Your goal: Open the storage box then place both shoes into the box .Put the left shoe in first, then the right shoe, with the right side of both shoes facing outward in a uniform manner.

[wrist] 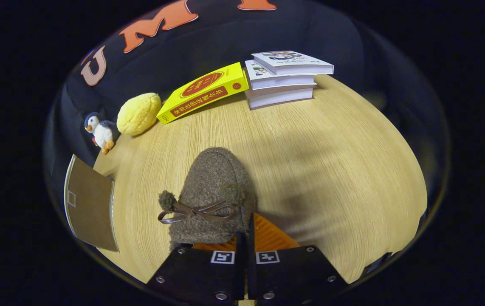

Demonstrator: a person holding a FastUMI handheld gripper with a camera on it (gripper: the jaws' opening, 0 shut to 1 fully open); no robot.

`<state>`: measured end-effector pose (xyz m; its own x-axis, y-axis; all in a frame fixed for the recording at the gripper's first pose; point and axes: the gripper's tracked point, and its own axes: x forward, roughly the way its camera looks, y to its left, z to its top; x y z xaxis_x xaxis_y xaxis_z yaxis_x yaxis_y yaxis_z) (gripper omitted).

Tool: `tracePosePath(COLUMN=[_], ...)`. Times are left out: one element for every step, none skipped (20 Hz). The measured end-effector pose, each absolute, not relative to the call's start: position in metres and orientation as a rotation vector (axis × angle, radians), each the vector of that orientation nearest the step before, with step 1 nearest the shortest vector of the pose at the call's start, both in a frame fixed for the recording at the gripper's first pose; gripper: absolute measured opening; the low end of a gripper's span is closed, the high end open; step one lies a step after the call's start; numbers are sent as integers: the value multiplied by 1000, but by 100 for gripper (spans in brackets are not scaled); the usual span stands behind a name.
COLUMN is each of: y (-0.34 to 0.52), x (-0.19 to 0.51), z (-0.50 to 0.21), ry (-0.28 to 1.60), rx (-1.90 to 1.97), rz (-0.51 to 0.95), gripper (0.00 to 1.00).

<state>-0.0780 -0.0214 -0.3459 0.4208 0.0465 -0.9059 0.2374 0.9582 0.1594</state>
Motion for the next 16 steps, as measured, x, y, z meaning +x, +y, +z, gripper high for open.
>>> tracePosePath(y=[-18,-16,-13,-9,-4,2,10,19,30,42,54,67,82,96,110,124], x=[-76,-73,-70,-69,-67,-64,-62,-59,-56,-53,-50,-48,-44,-41,-38,-35], z=[-339,-331,-321,-313,-303,-294,-284,-273,-262,-252,-242,-234,-226,-219,-213,-209], ry=[1123,1099,1085,1077,1070,1062,1055,1047,1040,1034,1029,1026,1022,1019,1018,1020], rx=[307,324,323,313,301,292,292,294,296,292,285,280,280,283,282,278], rz=[-122,-129,-133,-136,-133,-130,-128,-120,-112,-101,-90,-76,-64,-50,-38,-25], gripper=[4,4,4,4,4,4,4,3,4,4,4,4,4,4,4,4])
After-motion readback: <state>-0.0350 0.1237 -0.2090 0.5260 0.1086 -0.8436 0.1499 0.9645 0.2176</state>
